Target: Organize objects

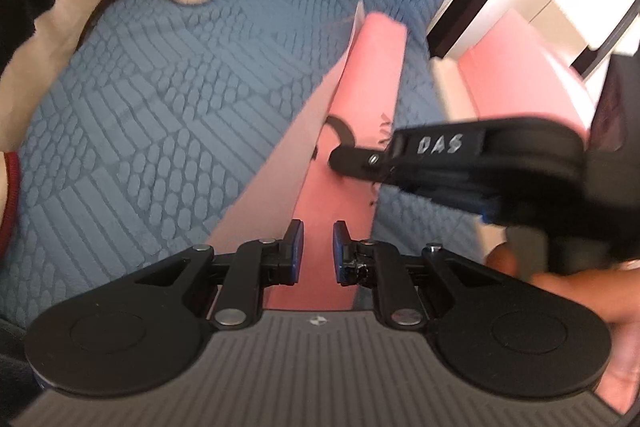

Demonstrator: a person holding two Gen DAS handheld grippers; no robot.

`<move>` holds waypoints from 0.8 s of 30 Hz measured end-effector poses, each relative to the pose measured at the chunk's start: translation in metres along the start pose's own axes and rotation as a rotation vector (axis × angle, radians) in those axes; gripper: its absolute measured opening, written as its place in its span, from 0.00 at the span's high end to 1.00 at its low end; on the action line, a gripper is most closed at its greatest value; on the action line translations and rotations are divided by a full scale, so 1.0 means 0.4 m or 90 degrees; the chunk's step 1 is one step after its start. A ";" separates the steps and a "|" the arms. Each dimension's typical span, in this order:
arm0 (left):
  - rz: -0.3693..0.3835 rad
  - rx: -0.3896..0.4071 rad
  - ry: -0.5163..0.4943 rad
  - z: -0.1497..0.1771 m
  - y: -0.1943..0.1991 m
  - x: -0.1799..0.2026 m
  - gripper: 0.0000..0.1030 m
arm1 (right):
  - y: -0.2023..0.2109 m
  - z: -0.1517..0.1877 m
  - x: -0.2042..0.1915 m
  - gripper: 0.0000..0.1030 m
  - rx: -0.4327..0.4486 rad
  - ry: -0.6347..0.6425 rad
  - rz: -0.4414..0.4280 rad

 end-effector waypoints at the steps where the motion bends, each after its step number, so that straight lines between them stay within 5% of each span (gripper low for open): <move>1: -0.001 0.002 -0.007 0.000 -0.001 0.002 0.83 | 0.000 -0.001 0.000 0.95 0.001 0.000 0.000; 11: -0.001 -0.002 -0.004 -0.002 -0.001 -0.005 0.84 | 0.013 -0.050 0.022 0.88 0.045 -0.012 0.025; 16: -0.001 -0.004 -0.002 -0.006 -0.001 -0.006 0.84 | 0.026 -0.084 0.051 0.59 0.074 -0.048 0.024; 24: -0.012 0.000 0.012 -0.009 -0.002 -0.016 0.84 | 0.008 -0.099 0.082 0.58 0.061 -0.104 -0.001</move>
Point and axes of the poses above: each gripper's, at about its wrist camera, not at the fingertips, and y roughly against the way its jaws point, x to its right, z to its underside, the point moved 5 cm from there along -y, roughly the way its jaws point, and after that the axes turned 2 degrees about -y, right-handed, at the moved point
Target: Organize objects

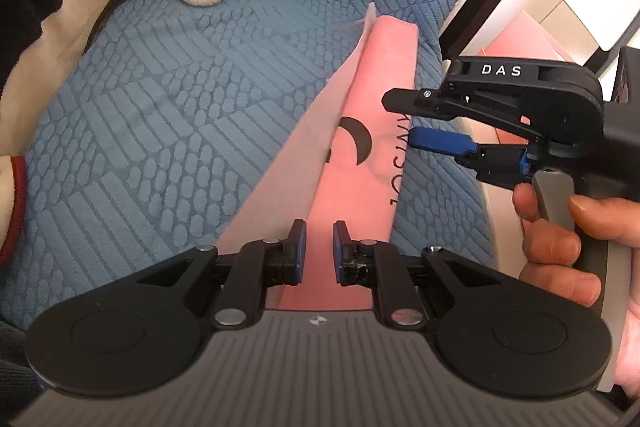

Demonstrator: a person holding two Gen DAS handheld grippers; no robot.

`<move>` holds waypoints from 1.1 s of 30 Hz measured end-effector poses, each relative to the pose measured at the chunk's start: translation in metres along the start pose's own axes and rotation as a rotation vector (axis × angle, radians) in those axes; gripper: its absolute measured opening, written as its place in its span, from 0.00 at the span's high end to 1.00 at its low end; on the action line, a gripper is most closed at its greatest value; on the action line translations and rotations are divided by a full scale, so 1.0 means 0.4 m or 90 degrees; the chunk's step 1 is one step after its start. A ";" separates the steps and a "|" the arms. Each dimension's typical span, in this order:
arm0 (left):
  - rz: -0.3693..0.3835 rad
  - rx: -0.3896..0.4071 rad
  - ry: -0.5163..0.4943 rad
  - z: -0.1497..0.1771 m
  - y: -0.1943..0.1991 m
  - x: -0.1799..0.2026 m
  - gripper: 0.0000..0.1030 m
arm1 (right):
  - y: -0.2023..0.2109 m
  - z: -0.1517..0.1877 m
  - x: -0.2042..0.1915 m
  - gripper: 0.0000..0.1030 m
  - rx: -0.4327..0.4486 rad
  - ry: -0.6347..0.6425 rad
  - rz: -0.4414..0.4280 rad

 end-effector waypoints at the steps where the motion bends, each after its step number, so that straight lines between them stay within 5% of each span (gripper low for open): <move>1: 0.001 0.000 0.003 -0.001 0.000 -0.002 0.84 | -0.004 0.003 -0.002 0.58 -0.005 -0.001 -0.004; 7: 0.003 -0.001 0.005 -0.005 -0.002 -0.006 0.84 | -0.014 0.019 -0.021 0.64 -0.019 0.005 -0.025; 9: 0.005 0.000 0.008 -0.005 -0.002 -0.007 0.84 | -0.011 0.022 -0.023 0.86 -0.014 0.019 -0.007; 12: 0.013 0.003 0.015 -0.009 -0.002 -0.009 0.84 | -0.006 0.025 -0.029 0.89 -0.008 0.055 0.021; 20: 0.084 -0.001 -0.008 -0.005 -0.002 0.026 0.83 | 0.012 0.026 -0.030 0.91 -0.012 0.076 0.029; 24: 0.109 0.001 -0.033 0.002 -0.004 0.055 0.59 | 0.020 0.027 -0.022 0.91 -0.018 0.071 0.029; 26: 0.118 0.005 -0.044 0.005 0.000 0.067 0.57 | 0.024 0.027 -0.020 0.91 -0.018 0.070 0.030; 33: 0.081 0.011 -0.106 0.023 -0.017 0.098 0.57 | 0.044 0.025 -0.007 0.91 -0.020 0.062 0.040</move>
Point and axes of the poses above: each gripper's, at about its wrist camera, not at the fingertips, and y roughly against the way its jaws point, x to its right, z to its underside, the point moved 5 cm from there along -y, roughly the way its jaws point, and after that the axes turned 2 degrees about -y, right-handed, at the moved point
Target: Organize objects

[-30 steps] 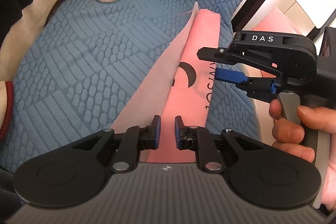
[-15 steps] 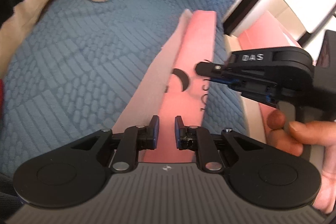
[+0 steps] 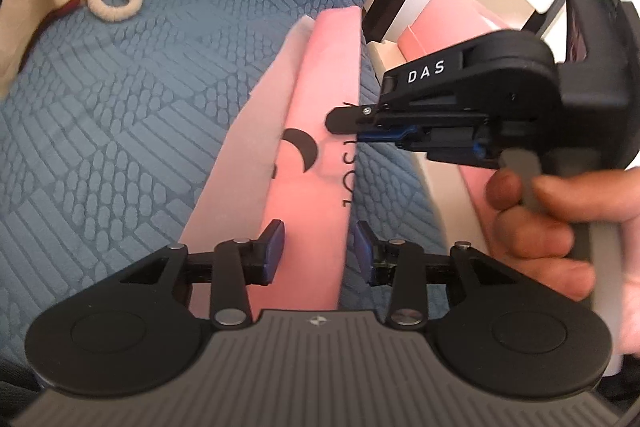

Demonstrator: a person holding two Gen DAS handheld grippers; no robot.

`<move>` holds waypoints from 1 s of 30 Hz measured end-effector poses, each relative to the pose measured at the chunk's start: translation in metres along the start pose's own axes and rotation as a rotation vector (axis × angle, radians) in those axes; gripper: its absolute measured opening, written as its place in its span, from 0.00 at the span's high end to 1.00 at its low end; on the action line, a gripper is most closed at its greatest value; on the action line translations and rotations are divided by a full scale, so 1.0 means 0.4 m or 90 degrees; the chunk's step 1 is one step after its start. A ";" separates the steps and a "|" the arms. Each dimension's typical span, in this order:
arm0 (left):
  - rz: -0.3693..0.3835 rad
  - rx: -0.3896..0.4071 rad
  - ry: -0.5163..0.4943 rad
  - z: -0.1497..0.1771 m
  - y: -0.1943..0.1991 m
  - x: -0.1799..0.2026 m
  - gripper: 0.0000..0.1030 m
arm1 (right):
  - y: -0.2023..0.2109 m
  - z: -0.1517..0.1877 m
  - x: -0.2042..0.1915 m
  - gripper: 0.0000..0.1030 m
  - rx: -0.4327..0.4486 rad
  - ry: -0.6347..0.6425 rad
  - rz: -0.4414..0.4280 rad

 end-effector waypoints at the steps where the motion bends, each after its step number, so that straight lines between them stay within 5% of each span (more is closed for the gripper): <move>1: -0.009 0.001 -0.012 0.002 -0.001 0.006 0.57 | 0.004 0.000 0.003 0.91 0.001 -0.002 0.002; 5: -0.034 0.005 -0.046 0.009 -0.001 0.017 0.59 | 0.017 0.000 0.006 0.91 0.007 -0.004 0.006; 10: -0.033 0.014 -0.052 0.004 0.008 0.014 0.81 | 0.025 -0.005 0.010 0.91 0.016 -0.002 0.014; 15: -0.023 0.022 -0.004 -0.007 0.023 -0.018 0.91 | 0.033 -0.014 0.002 0.88 0.027 -0.012 -0.015; 30: 0.008 0.042 0.140 -0.038 0.068 -0.099 0.94 | 0.024 -0.019 -0.046 0.87 0.037 -0.026 -0.072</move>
Point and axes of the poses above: each gripper's, at about its wrist camera, not at the fingertips, and y roughly against the way its jaws point, x to its right, z to its underside, the point moved 5 cm from there along -y, roughly the way its jaws point, and after that the axes turned 2 degrees about -y, right-handed, at the moved point
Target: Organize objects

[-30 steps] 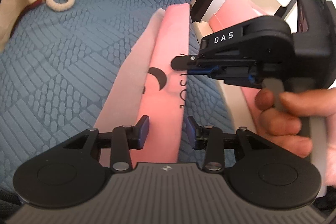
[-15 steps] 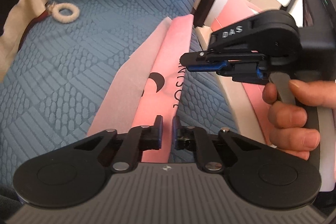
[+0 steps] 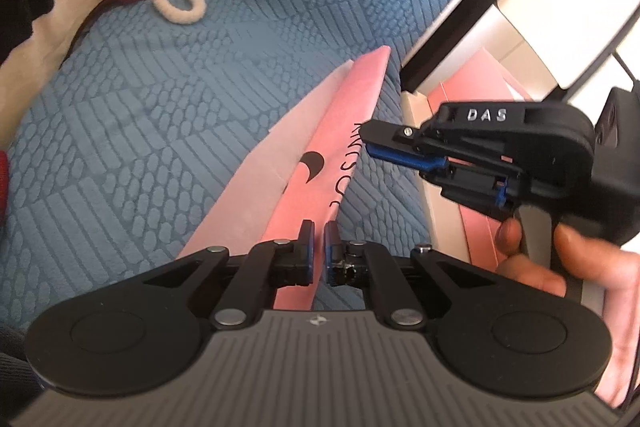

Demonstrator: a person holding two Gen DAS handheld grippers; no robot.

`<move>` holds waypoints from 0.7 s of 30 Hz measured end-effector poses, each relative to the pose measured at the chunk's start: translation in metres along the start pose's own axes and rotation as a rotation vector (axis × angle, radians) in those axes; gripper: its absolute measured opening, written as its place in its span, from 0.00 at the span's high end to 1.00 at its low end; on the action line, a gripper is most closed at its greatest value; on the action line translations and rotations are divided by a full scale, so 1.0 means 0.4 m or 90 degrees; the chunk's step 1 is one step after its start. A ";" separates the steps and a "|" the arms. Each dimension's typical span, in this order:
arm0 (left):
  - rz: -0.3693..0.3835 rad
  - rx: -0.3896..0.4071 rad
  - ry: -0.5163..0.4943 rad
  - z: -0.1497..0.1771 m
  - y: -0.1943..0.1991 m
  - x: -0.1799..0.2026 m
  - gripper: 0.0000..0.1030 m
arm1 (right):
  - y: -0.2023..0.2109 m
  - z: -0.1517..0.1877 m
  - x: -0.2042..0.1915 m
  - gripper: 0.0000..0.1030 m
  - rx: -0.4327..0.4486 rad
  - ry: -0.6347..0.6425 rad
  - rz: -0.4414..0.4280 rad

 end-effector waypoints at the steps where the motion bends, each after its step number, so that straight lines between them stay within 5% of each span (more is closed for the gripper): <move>1: 0.002 -0.001 0.007 0.000 0.003 -0.002 0.94 | -0.001 0.000 -0.001 0.87 0.002 -0.002 0.000; 21: 0.024 -0.028 -0.028 0.011 -0.021 0.020 0.94 | -0.094 0.000 0.005 0.78 -0.029 0.041 0.064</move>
Point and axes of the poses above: each gripper's, at about its wrist camera, not at the fingertips, and y roughly against the way its jaws point, x to its right, z to its underside, the point moved 5 cm from there along -y, roughly the way its jaws point, and after that the axes turned 2 degrees about -y, right-handed, at the moved point
